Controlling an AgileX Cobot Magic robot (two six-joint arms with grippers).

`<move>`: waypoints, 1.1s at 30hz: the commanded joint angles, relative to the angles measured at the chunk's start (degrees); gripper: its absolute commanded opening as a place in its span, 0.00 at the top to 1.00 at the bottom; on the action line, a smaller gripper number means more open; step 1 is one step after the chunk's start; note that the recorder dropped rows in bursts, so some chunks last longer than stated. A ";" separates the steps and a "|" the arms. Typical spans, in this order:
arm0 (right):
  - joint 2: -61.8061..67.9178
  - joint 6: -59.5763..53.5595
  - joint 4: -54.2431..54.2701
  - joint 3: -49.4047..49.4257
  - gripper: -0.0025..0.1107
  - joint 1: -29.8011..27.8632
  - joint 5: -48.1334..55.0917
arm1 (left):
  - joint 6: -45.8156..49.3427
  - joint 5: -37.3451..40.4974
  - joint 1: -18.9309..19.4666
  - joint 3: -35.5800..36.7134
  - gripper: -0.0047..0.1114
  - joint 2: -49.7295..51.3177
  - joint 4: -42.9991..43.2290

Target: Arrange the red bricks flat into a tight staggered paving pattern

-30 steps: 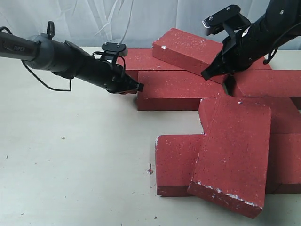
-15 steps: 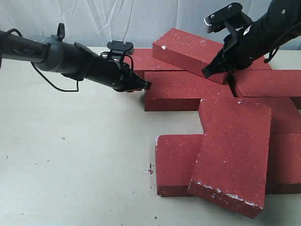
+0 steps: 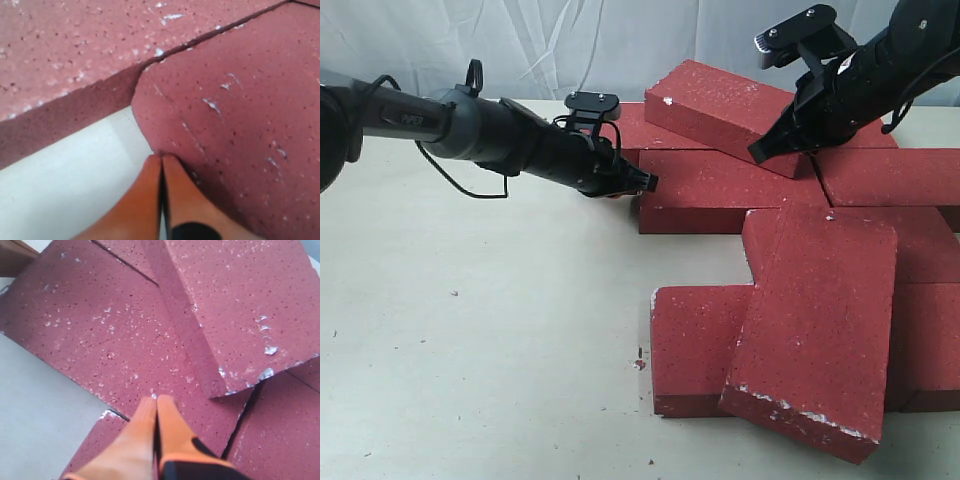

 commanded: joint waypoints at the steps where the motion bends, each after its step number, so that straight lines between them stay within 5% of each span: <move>1: -0.66 -0.01 -0.02 0.08 0.99 -0.33 -0.87 | 0.00 0.97 -0.79 -0.93 0.96 1.76 -1.11; 22: -0.66 -0.01 0.07 0.08 0.99 -0.33 -1.35 | -5.06 2.31 3.00 -0.93 0.96 -1.54 7.31; 33: -0.66 -0.01 0.38 0.08 0.99 -0.33 -1.36 | -11.50 11.86 2.57 -0.93 0.96 -2.78 14.55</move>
